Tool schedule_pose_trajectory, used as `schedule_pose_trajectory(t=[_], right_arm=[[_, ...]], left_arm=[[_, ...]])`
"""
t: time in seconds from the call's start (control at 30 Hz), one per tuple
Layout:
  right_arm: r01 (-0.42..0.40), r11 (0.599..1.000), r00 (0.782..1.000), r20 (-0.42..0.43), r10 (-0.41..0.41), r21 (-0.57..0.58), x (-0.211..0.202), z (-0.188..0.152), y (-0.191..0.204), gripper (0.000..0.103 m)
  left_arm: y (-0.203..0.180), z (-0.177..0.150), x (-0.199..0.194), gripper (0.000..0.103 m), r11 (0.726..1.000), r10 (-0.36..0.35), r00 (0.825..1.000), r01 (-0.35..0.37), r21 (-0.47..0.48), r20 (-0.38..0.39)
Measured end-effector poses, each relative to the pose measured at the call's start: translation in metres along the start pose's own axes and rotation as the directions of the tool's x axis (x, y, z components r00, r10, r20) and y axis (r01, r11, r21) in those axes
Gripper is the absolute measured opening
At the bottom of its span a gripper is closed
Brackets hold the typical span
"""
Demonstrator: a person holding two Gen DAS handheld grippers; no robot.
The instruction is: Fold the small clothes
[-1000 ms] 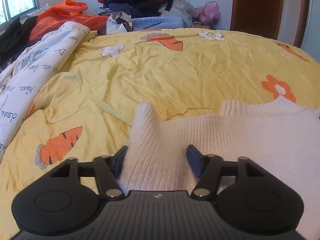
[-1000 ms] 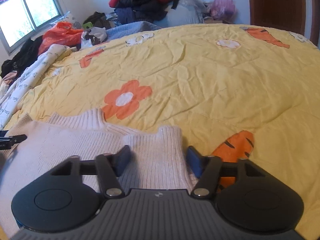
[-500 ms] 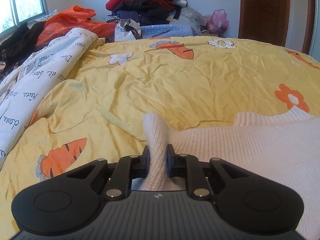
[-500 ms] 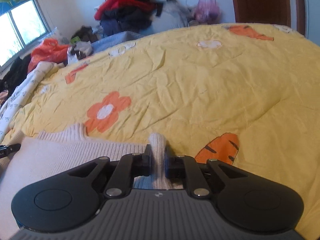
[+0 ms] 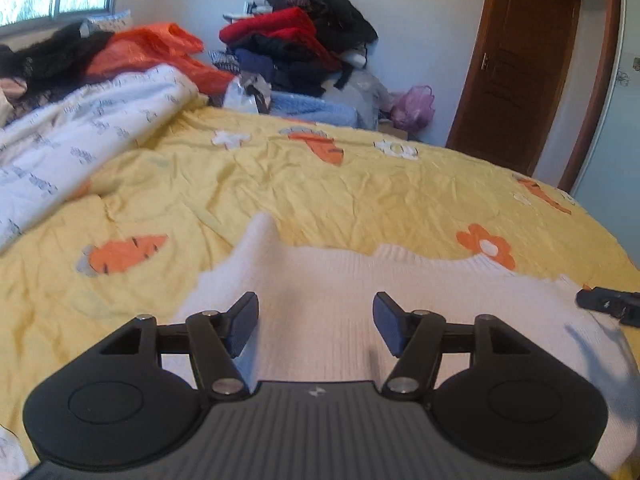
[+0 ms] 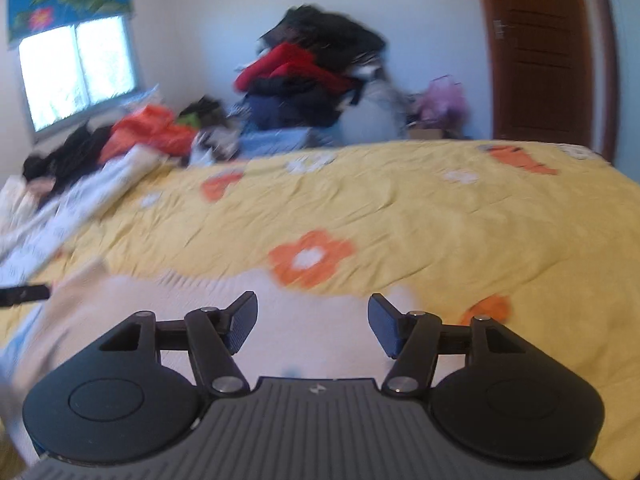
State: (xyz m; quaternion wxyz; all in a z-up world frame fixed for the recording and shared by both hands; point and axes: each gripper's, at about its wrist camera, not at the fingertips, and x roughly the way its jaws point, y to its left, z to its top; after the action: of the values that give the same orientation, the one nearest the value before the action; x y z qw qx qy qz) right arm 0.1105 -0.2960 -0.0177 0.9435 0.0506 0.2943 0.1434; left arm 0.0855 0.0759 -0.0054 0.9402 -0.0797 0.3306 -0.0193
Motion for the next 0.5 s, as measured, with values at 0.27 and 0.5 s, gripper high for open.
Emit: schedule_pose_trajectory(t=[0.27, 0.5], right_arm=[[0.057, 0.997, 0.998, -0.034, -0.059, -0.059, 0.025, -0.030, 0.009, 0.075], [0.058, 0.997, 0.998, -0.027, -0.060, -0.059, 0.023, -0.033, 0.011, 0.079]], left_arm=[[0.006, -0.028, 0.031, 0.067, 0.997, 0.055, 0.998, -0.057, 0.047, 0.029], [0.018, -0.046, -0.039, 0.071, 0.992, 0.056, 0.992, -0.042, -0.118, 0.112]])
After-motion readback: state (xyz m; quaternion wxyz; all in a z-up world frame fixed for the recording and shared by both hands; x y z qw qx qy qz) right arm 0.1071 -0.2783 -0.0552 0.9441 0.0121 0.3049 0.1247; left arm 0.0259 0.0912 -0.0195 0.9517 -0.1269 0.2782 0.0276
